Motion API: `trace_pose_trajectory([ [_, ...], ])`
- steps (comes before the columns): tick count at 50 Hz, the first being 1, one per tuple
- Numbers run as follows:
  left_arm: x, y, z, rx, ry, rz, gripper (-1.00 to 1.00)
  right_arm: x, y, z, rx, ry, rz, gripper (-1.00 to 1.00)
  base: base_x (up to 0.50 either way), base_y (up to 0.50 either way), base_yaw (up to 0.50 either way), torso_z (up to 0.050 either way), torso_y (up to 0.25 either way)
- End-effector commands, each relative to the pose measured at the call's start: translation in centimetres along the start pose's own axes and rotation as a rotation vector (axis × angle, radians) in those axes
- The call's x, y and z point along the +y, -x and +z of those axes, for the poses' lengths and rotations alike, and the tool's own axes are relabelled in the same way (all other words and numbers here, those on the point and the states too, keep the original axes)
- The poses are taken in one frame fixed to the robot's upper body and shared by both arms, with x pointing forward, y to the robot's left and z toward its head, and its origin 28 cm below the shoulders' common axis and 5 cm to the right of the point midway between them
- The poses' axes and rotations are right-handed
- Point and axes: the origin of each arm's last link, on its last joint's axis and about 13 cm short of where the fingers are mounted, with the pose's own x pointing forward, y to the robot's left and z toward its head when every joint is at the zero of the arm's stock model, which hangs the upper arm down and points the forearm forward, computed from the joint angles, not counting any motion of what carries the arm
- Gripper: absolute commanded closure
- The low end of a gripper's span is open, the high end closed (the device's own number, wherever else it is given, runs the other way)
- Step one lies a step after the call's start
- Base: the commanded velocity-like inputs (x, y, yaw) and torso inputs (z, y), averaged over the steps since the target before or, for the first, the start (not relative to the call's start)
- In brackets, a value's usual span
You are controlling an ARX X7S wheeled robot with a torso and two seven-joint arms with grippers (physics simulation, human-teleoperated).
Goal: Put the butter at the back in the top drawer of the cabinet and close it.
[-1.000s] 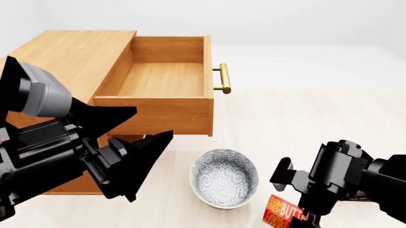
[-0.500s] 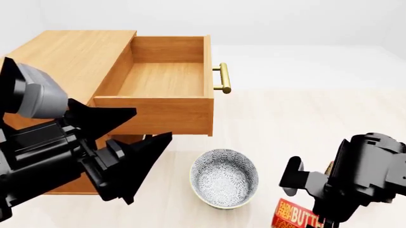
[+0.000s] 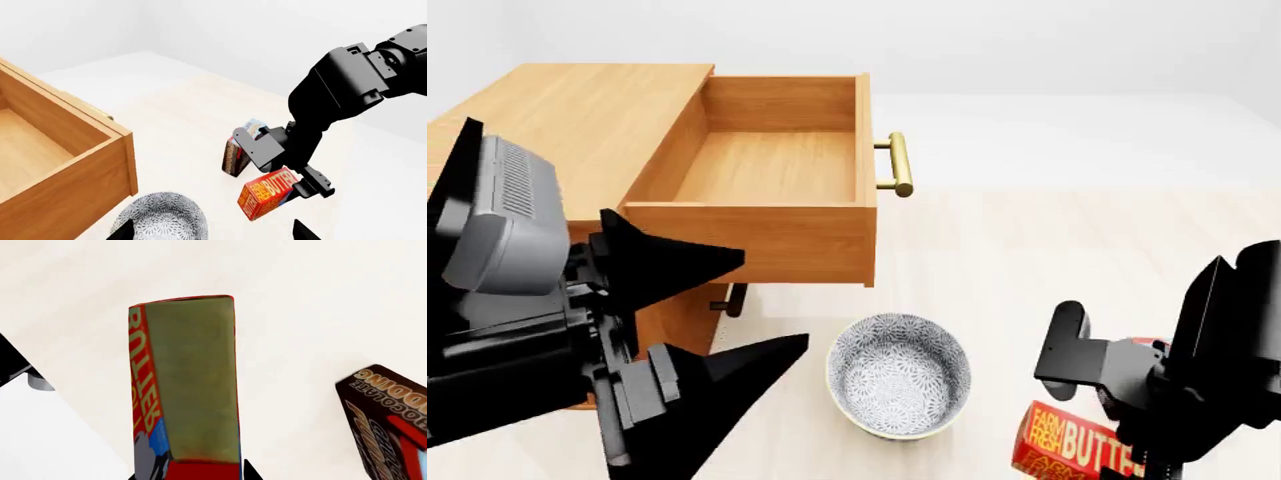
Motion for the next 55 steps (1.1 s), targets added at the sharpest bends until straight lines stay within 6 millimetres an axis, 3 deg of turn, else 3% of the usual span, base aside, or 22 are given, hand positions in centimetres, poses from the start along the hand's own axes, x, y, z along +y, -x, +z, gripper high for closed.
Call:
trace_pose_trajectory([
  [1, 1.1, -0.3, 1.6, 0.066, -0.029, -0.079, -1.0, 1.2, 2.9, -0.1, -0.018, 0.03, -0.057, 1.0, 0.0, 0.0, 0.0, 0.0, 0.0],
  [15, 3.1, -2.3, 3.3, 0.198, -0.031, -0.131, -1.0, 2.2, 4.8, 0.9, -0.009, 0.08, -0.085, 1.0, 0.0, 0.0, 0.0, 0.0, 0.001],
  [55, 2.9, -4.9, 3.3, 0.327, -0.101, -0.319, -1.0, 4.2, 9.2, 4.0, -0.053, 0.214, -0.148, 1.0, 0.0, 0.0, 0.0, 0.0, 0.001],
])
